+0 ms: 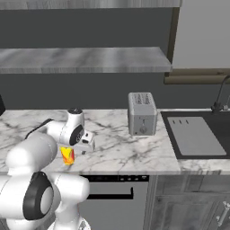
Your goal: Place the pitcher and cup on the dining counter for serving.
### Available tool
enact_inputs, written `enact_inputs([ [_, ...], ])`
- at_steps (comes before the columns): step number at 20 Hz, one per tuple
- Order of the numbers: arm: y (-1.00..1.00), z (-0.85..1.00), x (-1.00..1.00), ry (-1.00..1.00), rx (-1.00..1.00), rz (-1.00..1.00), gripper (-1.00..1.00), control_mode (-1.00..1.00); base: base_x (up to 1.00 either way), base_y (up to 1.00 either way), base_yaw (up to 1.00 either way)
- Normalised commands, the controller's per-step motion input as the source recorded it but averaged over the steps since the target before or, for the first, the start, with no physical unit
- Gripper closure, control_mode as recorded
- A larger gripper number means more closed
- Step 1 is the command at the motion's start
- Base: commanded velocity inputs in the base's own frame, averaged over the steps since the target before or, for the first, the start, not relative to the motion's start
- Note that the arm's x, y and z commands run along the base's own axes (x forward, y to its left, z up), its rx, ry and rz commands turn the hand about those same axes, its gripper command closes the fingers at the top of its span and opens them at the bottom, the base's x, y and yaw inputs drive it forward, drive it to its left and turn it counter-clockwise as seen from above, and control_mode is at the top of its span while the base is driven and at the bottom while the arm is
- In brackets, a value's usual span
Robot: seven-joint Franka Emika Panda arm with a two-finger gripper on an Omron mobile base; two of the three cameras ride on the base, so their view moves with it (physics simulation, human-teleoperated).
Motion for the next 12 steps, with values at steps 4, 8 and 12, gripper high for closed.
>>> enact_inputs([
  [4,0.0,0.0,0.0,0.0,0.0,0.0,1.0,-1.0,0.0,0.0,0.0],
  [8,0.0,0.0,0.0,0.0,0.0,0.0,1.0,-1.0,0.0,0.0,0.0],
  [12,0.0,0.0,-0.01,-0.01,0.0,0.0,1.0,-1.0,0.0,0.0,0.0],
])
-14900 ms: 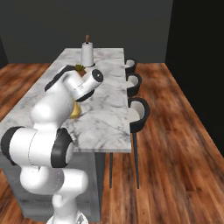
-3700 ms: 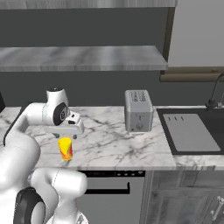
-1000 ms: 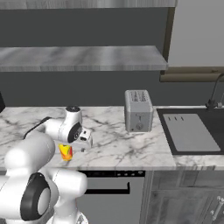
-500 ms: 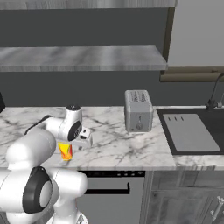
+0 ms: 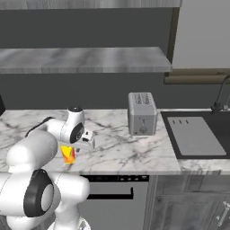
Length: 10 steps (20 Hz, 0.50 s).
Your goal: Place the pitcher and cup on the dining counter for serving.
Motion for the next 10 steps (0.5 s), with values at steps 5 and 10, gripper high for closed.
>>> enact_inputs([
  [5,0.0,0.05,-0.15,-0.07,0.0,0.0,1.0,-1.0,0.0,0.0,0.0],
  [10,0.0,0.2,-0.34,-0.2,0.0,0.0,1.0,-1.0,0.0,0.0,0.0],
])
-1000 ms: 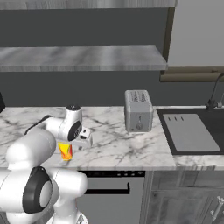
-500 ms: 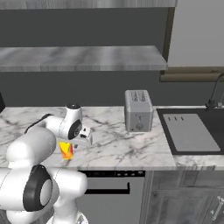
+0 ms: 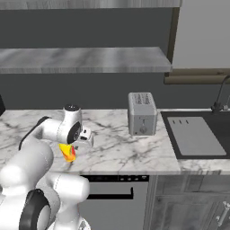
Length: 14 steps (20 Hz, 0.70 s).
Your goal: Place the pitcher and cup on the dining counter for serving.
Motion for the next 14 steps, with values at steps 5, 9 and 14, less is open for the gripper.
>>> enact_inputs([
  [5,0.0,0.35,-0.4,-0.25,0.03,0.0,1.0,-1.0,0.0,0.0,0.0],
  [9,0.0,0.51,-0.39,-0.21,0.1,0.0,1.0,-1.0,0.0,0.0,0.0],
  [14,-0.23,0.59,-0.31,-0.11,0.16,-0.05,1.0,-1.0,0.0,0.0,0.0],
])
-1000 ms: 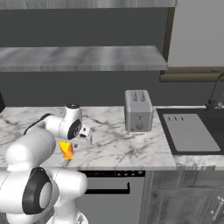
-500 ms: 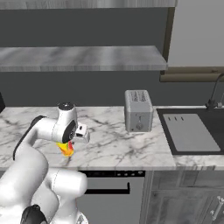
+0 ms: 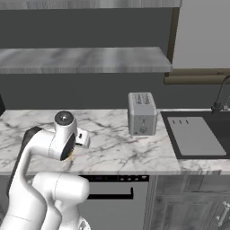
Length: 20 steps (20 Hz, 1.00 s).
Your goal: Place the pitcher and cup on the dining counter for serving.
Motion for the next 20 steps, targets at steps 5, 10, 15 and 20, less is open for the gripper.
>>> enact_inputs([
  [5,-0.38,0.47,-0.17,-0.01,0.19,-0.09,1.0,-1.0,0.0,0.0,0.0],
  [10,-0.33,0.46,-0.13,0.0,0.14,-0.1,1.0,-1.0,0.0,0.0,0.0],
  [15,-0.1,0.26,-0.39,0.0,0.08,0.03,1.0,1.0,-0.15,0.0,0.08],
  [20,0.0,0.0,0.0,0.0,0.0,0.0,1.0,1.0,-0.73,0.0,0.8],
])
